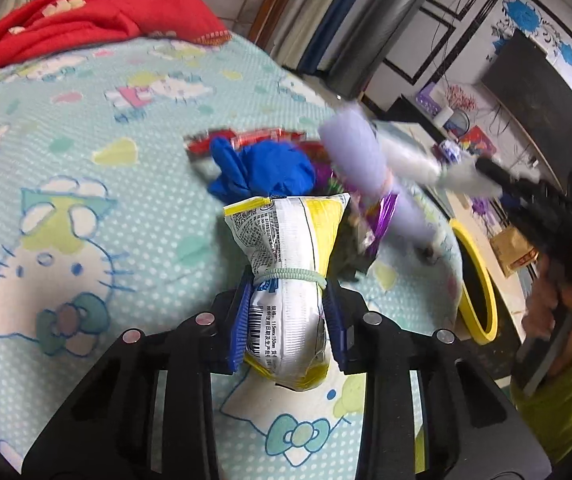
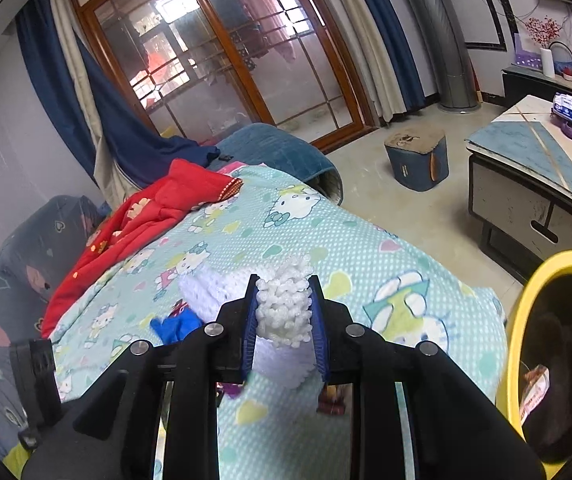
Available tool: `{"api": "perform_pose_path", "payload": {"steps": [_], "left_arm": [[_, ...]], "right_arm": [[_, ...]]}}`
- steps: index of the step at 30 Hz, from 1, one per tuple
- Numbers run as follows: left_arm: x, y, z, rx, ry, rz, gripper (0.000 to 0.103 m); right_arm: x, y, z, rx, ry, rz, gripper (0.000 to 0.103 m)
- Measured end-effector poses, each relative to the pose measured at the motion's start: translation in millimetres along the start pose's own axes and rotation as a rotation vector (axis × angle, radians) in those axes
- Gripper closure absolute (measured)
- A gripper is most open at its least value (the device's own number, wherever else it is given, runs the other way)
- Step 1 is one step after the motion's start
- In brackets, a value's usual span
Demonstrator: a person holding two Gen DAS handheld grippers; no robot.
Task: Collect trash
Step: 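Grasp the yellow-white snack bag with the left tool while the right tool grasps the white foam net, then carry both items over the yellow bin and open both tools to drop them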
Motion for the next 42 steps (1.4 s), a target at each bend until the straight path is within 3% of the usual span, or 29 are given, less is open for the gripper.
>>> {"api": "perform_pose_path", "payload": {"steps": [10,22,42], "left_arm": [[-23,45,17,-0.135,-0.054,-0.014,0.078],[-83,57,10,-0.187,-0.198,-0.08,0.078],[-163,16,-9,-0.119,-0.368,-0.147,0.078]], "right_arm": [[-2,46,-20,-0.087,-0.006,-0.03,0.08],[-24,92,-22,-0.164,-0.031,-0.071,0.08],[-94,143,-45,-0.233,-0.124,-0.229,0.08]]}}
Point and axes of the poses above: each gripper's, at about its wrist camera, not at the fingertips, and y roughly against the way its jaws point, x to its left, z to its top, the point moved 2 cm from there along -y, roughly the way its jaws point, and after that the axes turned 3 degrees about x, right-handed, at the moved point
